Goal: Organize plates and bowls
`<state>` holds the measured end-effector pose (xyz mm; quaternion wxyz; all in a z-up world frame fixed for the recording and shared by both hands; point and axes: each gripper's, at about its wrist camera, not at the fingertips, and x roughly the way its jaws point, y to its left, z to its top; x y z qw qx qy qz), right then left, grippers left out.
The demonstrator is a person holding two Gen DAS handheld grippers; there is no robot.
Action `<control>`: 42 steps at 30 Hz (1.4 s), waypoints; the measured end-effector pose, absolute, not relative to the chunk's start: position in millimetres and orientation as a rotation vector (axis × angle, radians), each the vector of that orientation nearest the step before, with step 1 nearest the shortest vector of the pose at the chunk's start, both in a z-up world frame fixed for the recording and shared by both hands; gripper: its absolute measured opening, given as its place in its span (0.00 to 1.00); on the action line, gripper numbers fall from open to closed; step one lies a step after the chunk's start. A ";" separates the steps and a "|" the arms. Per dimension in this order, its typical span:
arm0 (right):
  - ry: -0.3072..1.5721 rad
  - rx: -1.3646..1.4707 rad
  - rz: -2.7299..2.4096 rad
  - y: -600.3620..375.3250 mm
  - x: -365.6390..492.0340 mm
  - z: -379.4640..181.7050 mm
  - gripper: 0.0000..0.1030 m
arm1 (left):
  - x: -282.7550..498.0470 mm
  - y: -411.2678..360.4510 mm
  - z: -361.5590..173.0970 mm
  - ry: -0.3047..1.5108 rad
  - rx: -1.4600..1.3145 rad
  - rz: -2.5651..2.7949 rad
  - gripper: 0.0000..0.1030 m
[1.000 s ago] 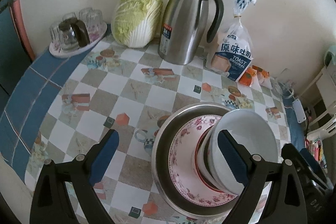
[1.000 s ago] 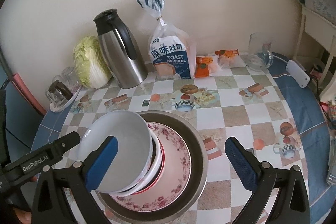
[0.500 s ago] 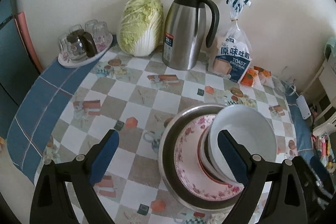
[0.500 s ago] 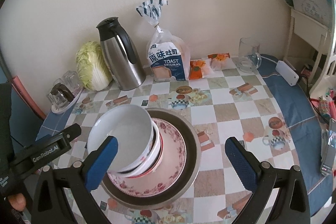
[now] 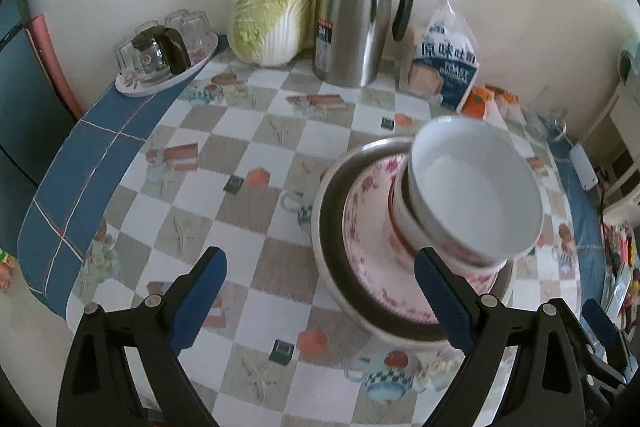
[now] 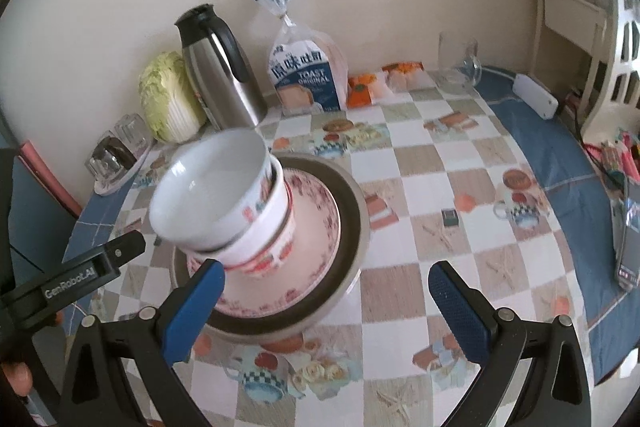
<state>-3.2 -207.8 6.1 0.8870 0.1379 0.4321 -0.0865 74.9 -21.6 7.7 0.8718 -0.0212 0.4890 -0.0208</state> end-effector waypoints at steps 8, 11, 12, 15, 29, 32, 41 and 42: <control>0.940 0.273 -0.193 -204.0 -13.1 -11.6 1.00 | 60.3 -18.8 -14.8 1.096 0.001 -0.050 0.92; 0.964 0.261 -0.205 -202.9 -12.8 -18.1 1.00 | 56.1 -15.8 -20.7 1.107 0.009 -0.048 0.92; 0.972 0.257 -0.207 -202.5 -12.4 -19.9 1.00 | 54.8 -14.5 -23.3 1.110 0.012 -0.045 0.92; 0.982 0.249 -0.212 -201.3 -10.5 -23.0 1.00 | 53.7 -11.7 -28.2 1.111 0.026 -0.030 0.92; 1.015 0.213 -0.217 -196.7 2.1 -36.7 1.00 | 62.2 -9.1 -37.9 1.088 0.055 -0.012 0.92; 1.017 0.208 -0.216 -195.7 3.4 -37.8 1.00 | 63.3 -8.2 -39.0 1.093 0.047 -0.010 0.92; 1.020 0.210 -0.217 -195.4 4.8 -38.7 1.00 | 65.0 -7.4 -40.4 1.098 0.047 -0.007 0.92; 1.020 0.211 -0.217 -195.6 4.9 -38.8 1.00 | 65.2 -7.2 -40.5 1.098 0.047 -0.007 0.92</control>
